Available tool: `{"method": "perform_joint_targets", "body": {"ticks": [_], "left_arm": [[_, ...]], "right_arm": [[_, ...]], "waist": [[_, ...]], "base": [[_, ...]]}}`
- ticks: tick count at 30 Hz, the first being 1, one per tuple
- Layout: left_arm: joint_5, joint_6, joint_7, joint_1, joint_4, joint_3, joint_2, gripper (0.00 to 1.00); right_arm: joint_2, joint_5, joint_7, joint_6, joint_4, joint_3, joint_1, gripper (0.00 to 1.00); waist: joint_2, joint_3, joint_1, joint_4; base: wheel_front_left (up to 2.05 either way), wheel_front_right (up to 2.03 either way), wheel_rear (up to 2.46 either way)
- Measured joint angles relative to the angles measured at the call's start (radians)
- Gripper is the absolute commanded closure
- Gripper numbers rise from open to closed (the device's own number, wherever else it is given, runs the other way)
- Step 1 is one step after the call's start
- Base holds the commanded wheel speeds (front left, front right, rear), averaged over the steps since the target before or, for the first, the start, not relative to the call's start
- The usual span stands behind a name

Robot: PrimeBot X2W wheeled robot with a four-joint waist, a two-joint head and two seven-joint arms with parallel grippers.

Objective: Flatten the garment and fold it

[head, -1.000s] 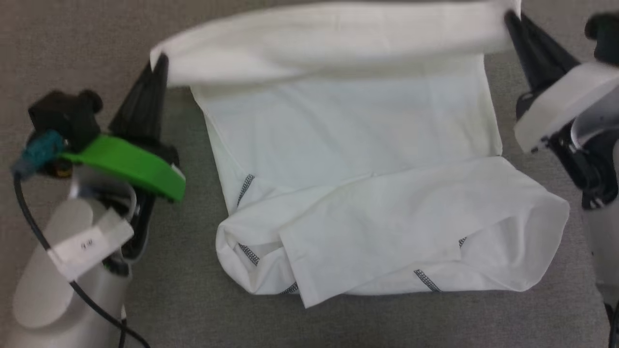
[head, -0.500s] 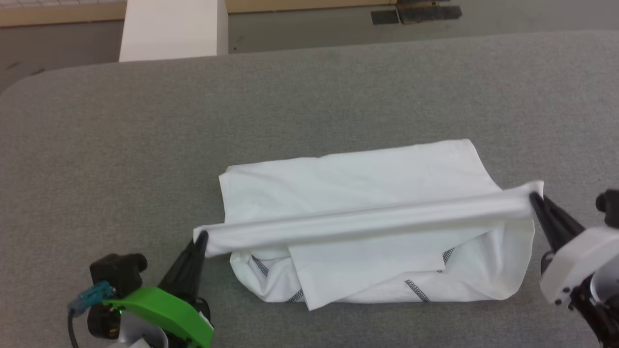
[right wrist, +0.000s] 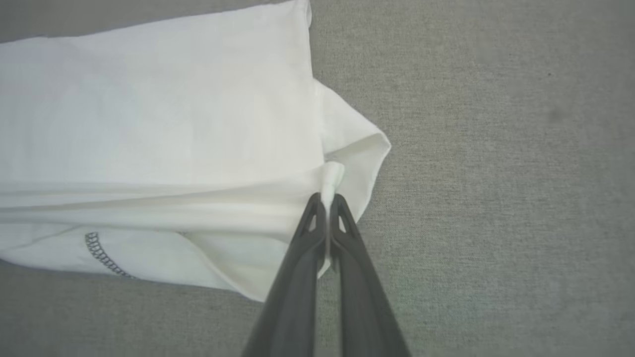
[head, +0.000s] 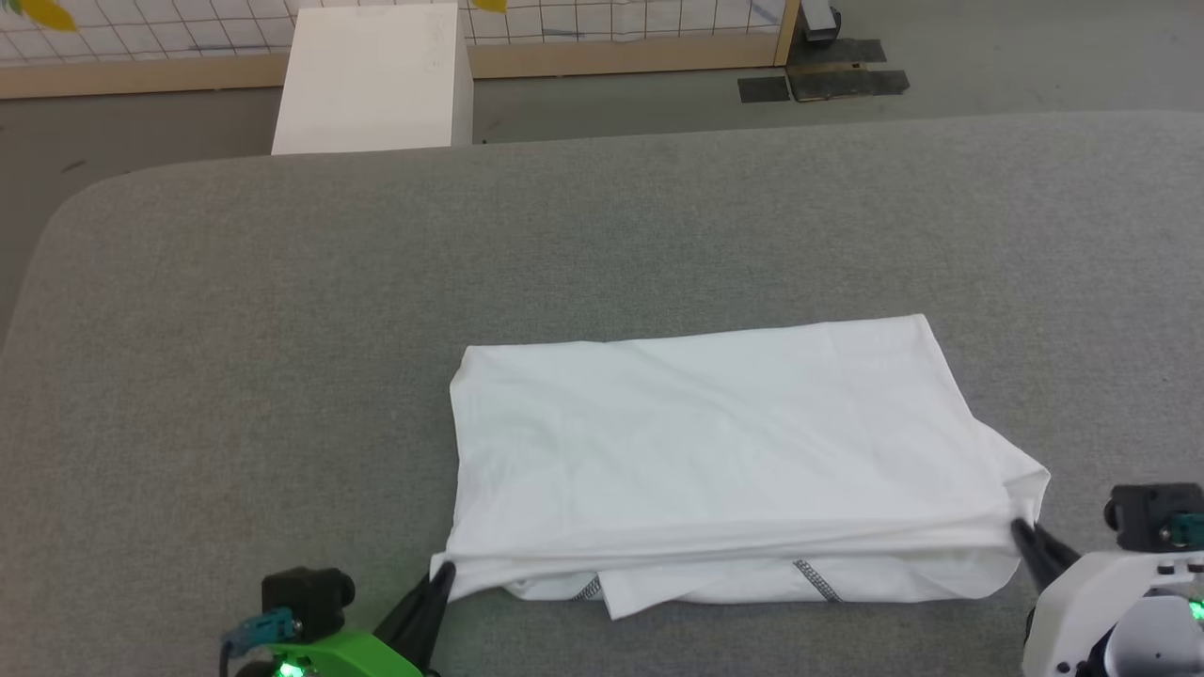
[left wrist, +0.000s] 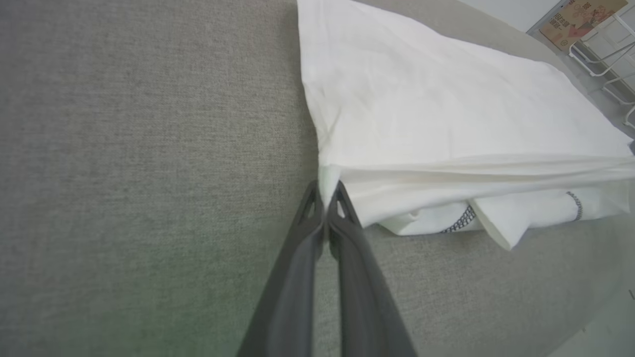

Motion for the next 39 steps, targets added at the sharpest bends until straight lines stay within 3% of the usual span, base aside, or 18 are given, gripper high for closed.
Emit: {"method": "perform_joint_targets", "body": {"ticks": [1,2,3,9,15,26,34,39], "left_arm": [[0.0,0.0,0.0,0.0,0.012,-0.002,-0.005,0.41],[0.001,0.0,0.001,0.0,0.024,-0.008,-0.008,0.05],[0.001,0.0,0.004,0.0,0.038,-0.016,-0.012,0.0],[-0.001,0.001,-0.003,0.001,0.075,-0.021,-0.019,0.0],[0.004,0.005,-0.09,0.006,0.06,0.013,-0.022,0.0],[0.086,0.067,-0.235,0.002,0.013,0.101,-0.023,0.0],[0.204,0.082,-0.249,-0.084,-0.012,0.218,-0.088,0.0],[0.277,0.079,-0.251,-0.114,-0.015,0.296,-0.151,0.0]], "right_arm": [[0.003,-0.005,0.0,0.0,0.019,0.0,0.0,0.79],[0.005,-0.013,0.0,0.0,0.04,0.002,0.001,0.57],[0.008,-0.017,0.001,0.0,0.061,0.0,0.003,0.0],[0.041,-0.028,0.014,0.0,0.078,-0.037,0.025,0.0],[0.082,0.009,0.009,0.0,0.007,-0.101,0.04,0.0],[0.117,0.106,0.016,0.0,-0.098,-0.196,0.029,0.0],[0.127,0.228,0.059,0.0,0.047,-0.225,-0.128,0.0],[0.099,0.228,0.117,0.0,0.185,-0.237,-0.223,0.0]], "waist": [[0.0,-0.002,0.0,0.0],[0.0,-0.005,0.0,0.001],[0.0,-0.007,0.0,0.001],[0.0,-0.025,0.0,0.01],[0.0,-0.053,0.0,0.022],[0.0,-0.099,0.0001,0.035],[0.0,-0.088,0.0001,0.038],[0.0,-0.072,0.0001,0.047]], "base": [[0.0,0.0,0.0],[0.0,0.0,0.0],[0.0,0.0,0.0],[0.0,0.0,0.0],[0.0,0.0,0.0],[0.0,0.0,0.0],[0.0,0.0,0.0],[0.0,0.0,0.0]]}}
